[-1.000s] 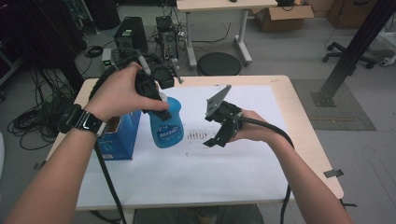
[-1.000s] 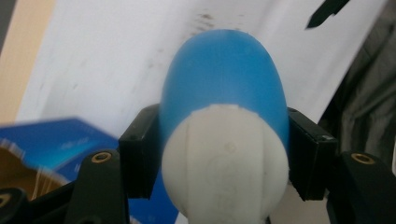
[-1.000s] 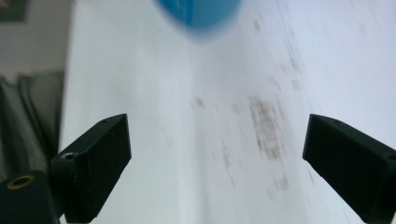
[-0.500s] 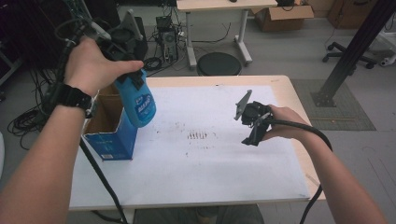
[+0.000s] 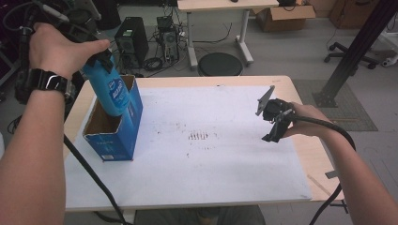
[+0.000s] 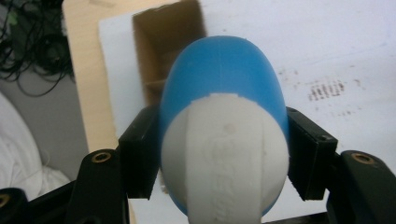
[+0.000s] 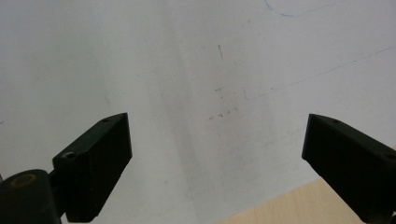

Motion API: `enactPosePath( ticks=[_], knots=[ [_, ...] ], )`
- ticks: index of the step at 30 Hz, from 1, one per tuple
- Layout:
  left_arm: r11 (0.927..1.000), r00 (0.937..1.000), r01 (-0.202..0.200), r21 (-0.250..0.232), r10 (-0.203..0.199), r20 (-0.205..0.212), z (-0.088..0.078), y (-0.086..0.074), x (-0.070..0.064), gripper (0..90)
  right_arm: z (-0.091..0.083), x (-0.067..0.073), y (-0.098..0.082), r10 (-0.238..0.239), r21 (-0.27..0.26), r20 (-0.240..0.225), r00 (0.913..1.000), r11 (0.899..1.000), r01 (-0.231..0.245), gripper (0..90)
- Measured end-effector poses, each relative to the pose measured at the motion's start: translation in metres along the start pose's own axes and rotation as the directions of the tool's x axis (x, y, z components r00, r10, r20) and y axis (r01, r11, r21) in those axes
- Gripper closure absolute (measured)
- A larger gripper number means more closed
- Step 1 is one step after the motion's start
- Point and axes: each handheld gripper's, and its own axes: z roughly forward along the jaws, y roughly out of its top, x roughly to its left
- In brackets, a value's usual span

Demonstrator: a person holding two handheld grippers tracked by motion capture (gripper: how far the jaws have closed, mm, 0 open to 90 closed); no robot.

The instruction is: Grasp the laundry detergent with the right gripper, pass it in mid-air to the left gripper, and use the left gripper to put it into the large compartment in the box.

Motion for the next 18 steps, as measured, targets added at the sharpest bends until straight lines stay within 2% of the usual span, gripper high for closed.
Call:
enactPosePath(
  ticks=[6, 18],
  knots=[
    [0.9994, 0.9986, 0.034, 0.012, -0.033, -0.041, 0.01, -0.001, 0.012, 38.1, -0.004, -0.002, -0.005, 0.002, -0.001, 0.001, 1.0, 1.0, -0.002, 8.2],
    [0.9976, 0.9968, 0.065, 0.025, -0.064, -0.048, 0.036, -0.009, 0.024, 38.1, -0.002, -0.003, -0.012, 0.016, 0.004, -0.002, 0.9999, 1.0, -0.016, 8.2]
  ],
)
